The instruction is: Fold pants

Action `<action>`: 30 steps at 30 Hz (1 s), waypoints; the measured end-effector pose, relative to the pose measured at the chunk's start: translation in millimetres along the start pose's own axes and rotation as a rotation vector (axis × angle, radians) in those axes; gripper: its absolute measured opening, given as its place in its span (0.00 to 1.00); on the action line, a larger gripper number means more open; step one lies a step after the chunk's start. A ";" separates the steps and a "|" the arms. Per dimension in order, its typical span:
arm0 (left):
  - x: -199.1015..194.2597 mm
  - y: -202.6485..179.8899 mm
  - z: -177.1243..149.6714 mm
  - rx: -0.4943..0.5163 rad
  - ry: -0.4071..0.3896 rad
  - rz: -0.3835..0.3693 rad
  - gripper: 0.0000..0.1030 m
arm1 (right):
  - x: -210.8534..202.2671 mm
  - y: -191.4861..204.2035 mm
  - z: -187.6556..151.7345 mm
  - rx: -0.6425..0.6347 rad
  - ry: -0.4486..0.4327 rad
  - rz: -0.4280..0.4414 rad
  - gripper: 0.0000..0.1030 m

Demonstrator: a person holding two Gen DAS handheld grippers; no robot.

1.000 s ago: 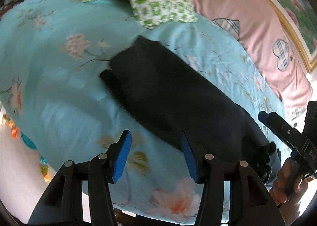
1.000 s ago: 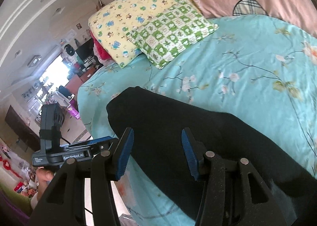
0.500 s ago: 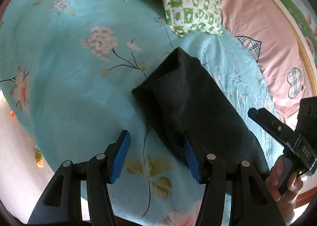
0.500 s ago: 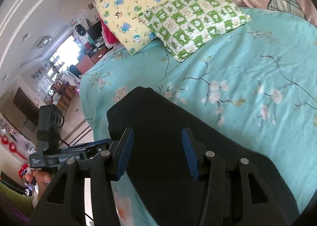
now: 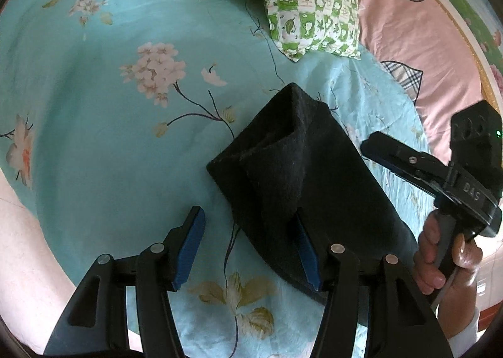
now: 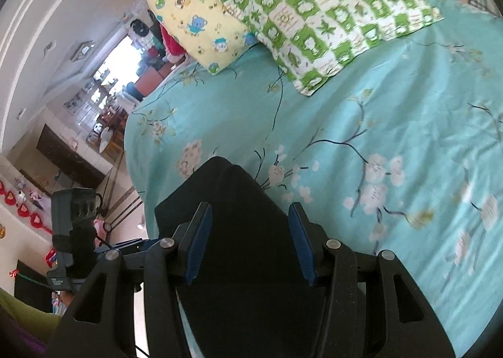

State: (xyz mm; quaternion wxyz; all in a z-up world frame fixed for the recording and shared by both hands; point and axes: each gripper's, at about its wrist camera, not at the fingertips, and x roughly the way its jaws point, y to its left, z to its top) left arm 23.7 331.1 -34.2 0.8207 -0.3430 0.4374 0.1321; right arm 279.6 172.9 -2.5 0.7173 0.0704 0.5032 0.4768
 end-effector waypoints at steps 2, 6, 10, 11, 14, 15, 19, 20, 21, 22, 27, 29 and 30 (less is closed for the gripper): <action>1.4 0.7 1.0 -0.002 0.000 -0.001 0.57 | 10.0 0.6 4.6 -0.020 0.029 0.007 0.50; 5.5 -0.5 4.3 0.000 -0.004 0.006 0.57 | 30.2 1.5 13.3 -0.056 0.086 0.009 0.50; 10.5 -4.8 5.7 0.014 -0.017 0.024 0.57 | 52.2 1.8 21.8 -0.085 0.142 0.019 0.50; 11.6 -6.0 5.9 0.021 -0.020 0.030 0.56 | 55.6 2.4 22.4 -0.092 0.148 0.023 0.50; 13.6 -12.2 5.5 0.056 -0.032 0.054 0.47 | 60.6 4.4 21.1 -0.099 0.148 0.030 0.39; 14.2 -14.7 5.5 0.067 -0.032 0.050 0.38 | 59.4 5.7 19.9 -0.101 0.141 0.029 0.38; 10.9 -25.6 4.1 0.103 -0.042 0.052 0.26 | 47.0 11.7 14.9 -0.119 0.103 0.022 0.26; 9.0 -27.6 3.8 0.106 -0.046 0.050 0.25 | 42.8 13.7 14.3 -0.124 0.093 0.021 0.24; 5.8 -29.7 3.2 0.109 -0.051 0.046 0.24 | 36.8 16.1 13.6 -0.128 0.081 0.021 0.24; 2.4 -32.3 3.0 0.114 -0.057 0.042 0.23 | 31.5 18.6 13.1 -0.131 0.069 0.020 0.23; -18.8 -50.7 1.3 0.146 -0.098 0.011 0.21 | -0.6 26.5 11.4 -0.140 -0.003 0.024 0.22; -27.8 -60.9 -0.7 0.162 -0.115 -0.009 0.21 | -16.5 28.3 9.5 -0.136 -0.034 0.029 0.22; -31.7 -66.2 -1.8 0.171 -0.121 -0.017 0.21 | -24.2 28.3 7.7 -0.133 -0.046 0.030 0.22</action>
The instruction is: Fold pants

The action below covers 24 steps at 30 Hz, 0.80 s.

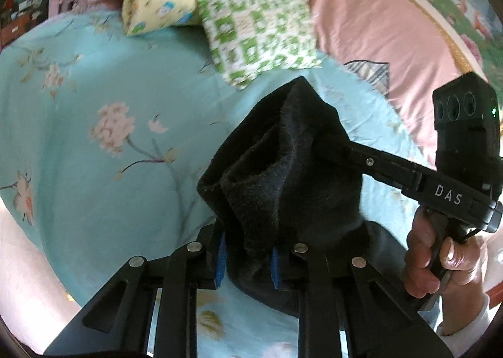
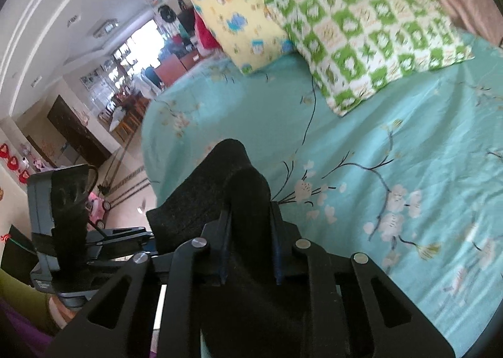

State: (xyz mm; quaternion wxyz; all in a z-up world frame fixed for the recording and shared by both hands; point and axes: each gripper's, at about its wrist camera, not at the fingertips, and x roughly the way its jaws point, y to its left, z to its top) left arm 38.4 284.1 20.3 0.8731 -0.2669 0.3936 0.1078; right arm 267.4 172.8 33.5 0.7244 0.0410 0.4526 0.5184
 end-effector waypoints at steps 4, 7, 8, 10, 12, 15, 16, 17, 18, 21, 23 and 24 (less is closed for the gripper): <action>-16.3 -27.9 0.6 0.050 -0.029 -0.043 0.20 | -36.7 -0.4 -8.0 0.019 -0.066 0.012 0.21; -25.8 -52.0 0.1 0.095 -0.042 -0.076 0.20 | -66.6 -1.6 -18.1 0.042 -0.121 0.016 0.20; -29.3 -60.9 -0.6 0.112 -0.045 -0.089 0.20 | -74.4 -1.7 -21.2 0.046 -0.134 0.015 0.20; -34.4 -75.2 -3.5 0.142 -0.049 -0.109 0.20 | -92.3 -4.1 -29.7 0.062 -0.167 0.013 0.20; -38.9 -94.2 -7.8 0.179 -0.049 -0.136 0.20 | -111.6 -7.8 -40.9 0.086 -0.204 0.011 0.20; -42.3 -118.3 -16.4 0.223 -0.044 -0.168 0.20 | -134.0 -13.3 -56.5 0.113 -0.244 -0.001 0.20; -42.6 -125.6 -19.3 0.236 -0.041 -0.177 0.20 | -139.5 -15.3 -60.4 0.122 -0.254 -0.004 0.19; -42.9 -130.4 -22.5 0.245 -0.038 -0.185 0.20 | -145.3 -17.2 -65.1 0.131 -0.264 -0.008 0.19; -43.4 -138.8 -26.0 0.259 -0.033 -0.193 0.20 | -151.9 -19.3 -71.0 0.140 -0.275 -0.013 0.19; -43.9 -160.4 -38.4 0.297 -0.017 -0.207 0.20 | -168.5 -25.9 -88.8 0.165 -0.304 -0.020 0.19; -43.3 -176.4 -47.0 0.326 -0.002 -0.224 0.20 | -178.2 -30.2 -101.6 0.180 -0.321 -0.026 0.19; -43.4 -183.1 -51.2 0.339 0.003 -0.230 0.20 | -182.7 -32.8 -107.7 0.192 -0.329 -0.029 0.19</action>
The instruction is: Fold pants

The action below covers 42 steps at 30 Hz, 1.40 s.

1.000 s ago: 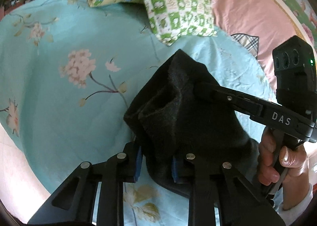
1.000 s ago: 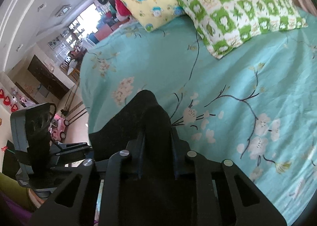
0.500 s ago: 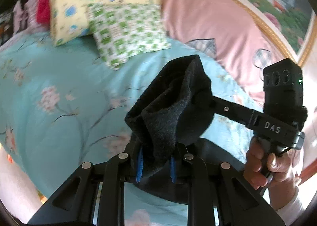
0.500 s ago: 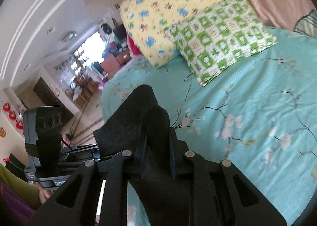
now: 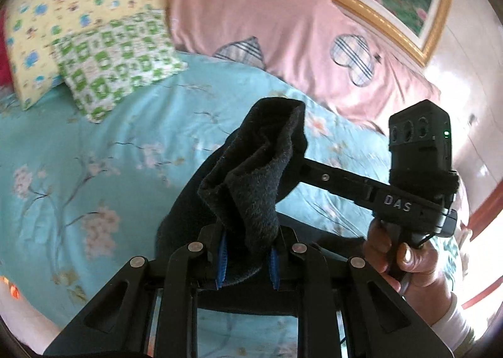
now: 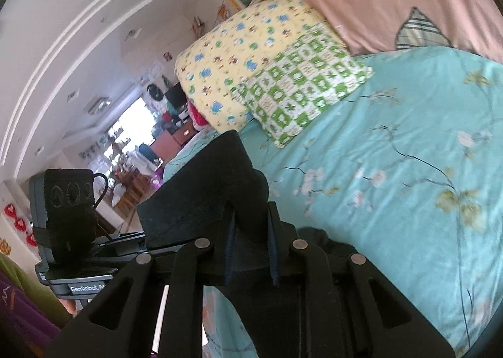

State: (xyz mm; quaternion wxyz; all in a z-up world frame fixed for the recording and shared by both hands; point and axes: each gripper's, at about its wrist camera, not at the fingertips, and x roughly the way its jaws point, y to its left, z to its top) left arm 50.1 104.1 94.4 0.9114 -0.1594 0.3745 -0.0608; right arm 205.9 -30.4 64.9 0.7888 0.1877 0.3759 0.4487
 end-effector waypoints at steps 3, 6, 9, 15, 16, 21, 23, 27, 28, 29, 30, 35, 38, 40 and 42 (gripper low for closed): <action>6.2 -24.0 -7.2 0.041 0.023 -0.024 0.20 | -19.6 -12.5 -12.8 0.037 -0.031 -0.009 0.19; 13.3 -44.6 -13.6 0.078 0.048 -0.047 0.20 | -39.7 -22.4 -24.4 0.065 -0.059 -0.021 0.19; 19.8 -66.3 -21.5 0.117 0.070 -0.066 0.20 | -61.0 -30.5 -36.5 0.087 -0.090 -0.036 0.19; 34.1 -102.1 -35.5 0.185 0.114 -0.092 0.20 | -97.8 -46.6 -59.8 0.136 -0.137 -0.068 0.19; 36.9 -106.6 -37.5 0.195 0.120 -0.094 0.20 | -101.6 -48.7 -63.0 0.142 -0.141 -0.073 0.19; 52.2 -126.5 -51.8 0.243 0.155 -0.095 0.20 | -120.4 -63.6 -84.0 0.187 -0.163 -0.100 0.19; 58.1 -132.0 -57.7 0.253 0.170 -0.096 0.20 | -125.0 -68.0 -91.6 0.202 -0.165 -0.111 0.19; 70.9 -135.4 -65.1 0.270 0.192 -0.093 0.20 | -130.7 -77.7 -104.5 0.234 -0.160 -0.130 0.19; 74.8 -136.2 -67.3 0.272 0.199 -0.093 0.21 | -131.1 -81.0 -107.5 0.244 -0.156 -0.144 0.19; 79.9 -136.9 -69.6 0.276 0.207 -0.092 0.21 | -131.2 -82.9 -109.7 0.249 -0.151 -0.156 0.19; 81.9 -137.3 -70.8 0.278 0.210 -0.093 0.23 | -131.0 -84.7 -112.0 0.253 -0.146 -0.165 0.19; 84.6 -138.2 -76.4 0.287 0.217 -0.144 0.41 | -134.8 -87.5 -119.6 0.268 -0.127 -0.270 0.22; 83.2 -137.9 -80.5 0.281 0.221 -0.180 0.46 | -147.9 -84.3 -124.4 0.286 -0.154 -0.313 0.22; 81.6 -138.6 -82.5 0.290 0.217 -0.193 0.50 | -156.8 -81.1 -129.1 0.306 -0.175 -0.350 0.24; 79.4 -138.6 -84.2 0.292 0.216 -0.210 0.52 | -164.3 -78.8 -135.1 0.329 -0.196 -0.386 0.38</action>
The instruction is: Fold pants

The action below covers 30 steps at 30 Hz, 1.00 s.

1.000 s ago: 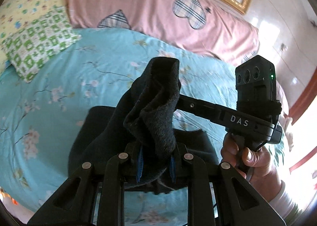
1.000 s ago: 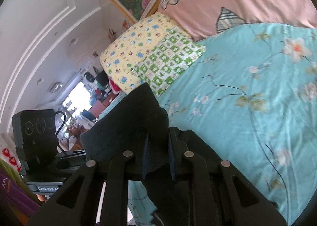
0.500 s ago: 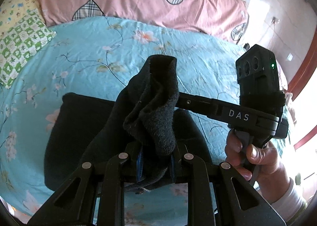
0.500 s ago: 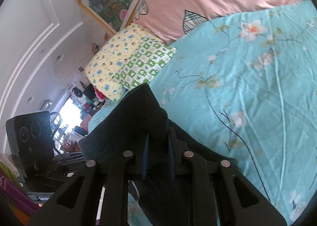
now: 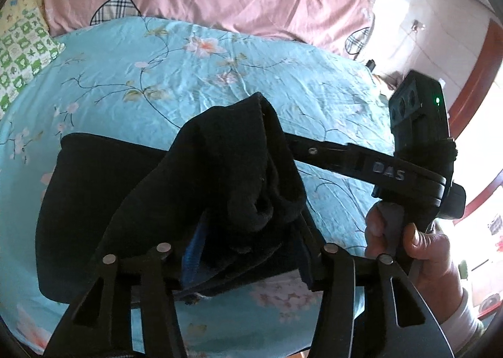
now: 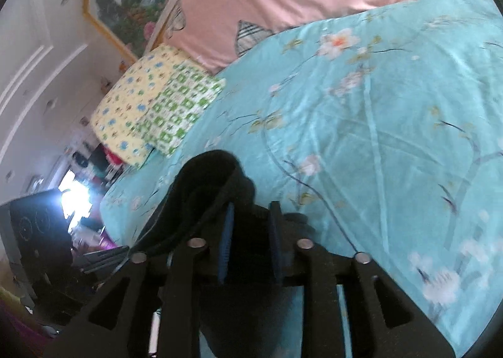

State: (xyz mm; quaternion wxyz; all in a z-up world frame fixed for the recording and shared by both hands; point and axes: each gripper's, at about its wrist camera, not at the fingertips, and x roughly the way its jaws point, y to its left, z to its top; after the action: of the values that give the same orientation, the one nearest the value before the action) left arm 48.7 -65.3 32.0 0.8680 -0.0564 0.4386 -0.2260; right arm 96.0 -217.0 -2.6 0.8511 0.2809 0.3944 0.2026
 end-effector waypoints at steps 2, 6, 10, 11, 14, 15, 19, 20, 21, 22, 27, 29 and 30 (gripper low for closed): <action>-3.8 -0.8 -2.1 0.002 -0.010 -0.025 0.56 | -10.1 -4.3 -5.9 0.033 -0.034 -0.045 0.71; -11.8 -1.7 -6.6 0.017 -0.016 -0.079 0.60 | -27.4 -7.7 -15.9 0.082 -0.080 -0.061 0.79; -22.3 -2.3 -10.1 0.037 -0.035 -0.082 0.63 | -42.5 -3.5 -21.0 0.112 -0.123 -0.066 0.84; -25.0 -0.8 -10.9 0.036 -0.038 -0.078 0.64 | -44.1 -0.2 -21.2 0.114 -0.128 -0.070 0.84; -30.0 7.1 -11.6 0.013 -0.039 -0.072 0.64 | -49.0 8.7 -22.8 0.115 -0.138 -0.093 0.85; -31.1 10.8 -11.9 0.000 -0.040 -0.070 0.64 | -49.9 12.8 -23.4 0.109 -0.139 -0.089 0.85; -35.1 26.2 -13.4 -0.046 -0.043 -0.051 0.64 | -48.2 28.4 -27.3 0.088 -0.135 -0.121 0.88; -36.7 29.1 -14.2 -0.054 -0.046 -0.046 0.64 | -47.1 30.9 -28.3 0.086 -0.132 -0.128 0.88; -38.2 32.5 -15.0 -0.061 -0.049 -0.041 0.66 | -46.2 33.1 -29.5 0.085 -0.127 -0.140 0.88; -40.0 36.3 -15.9 -0.068 -0.051 -0.036 0.67 | -44.6 35.5 -31.2 0.086 -0.119 -0.156 0.89; -46.5 51.0 -21.3 -0.097 -0.066 -0.011 0.70 | -33.9 41.2 -39.4 0.083 -0.077 -0.189 0.91; -48.5 59.6 -24.2 -0.124 -0.068 -0.002 0.70 | -30.3 43.9 -41.5 0.079 -0.066 -0.191 0.91; -48.6 62.9 -25.0 -0.135 -0.066 0.001 0.70 | -29.1 45.1 -43.0 0.080 -0.063 -0.191 0.92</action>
State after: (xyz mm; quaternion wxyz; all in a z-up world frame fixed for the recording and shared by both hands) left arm 25.7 14.8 33.9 0.8764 -0.1219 0.4238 -0.1935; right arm 39.0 -185.5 19.5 0.8667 0.2819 0.4003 0.0958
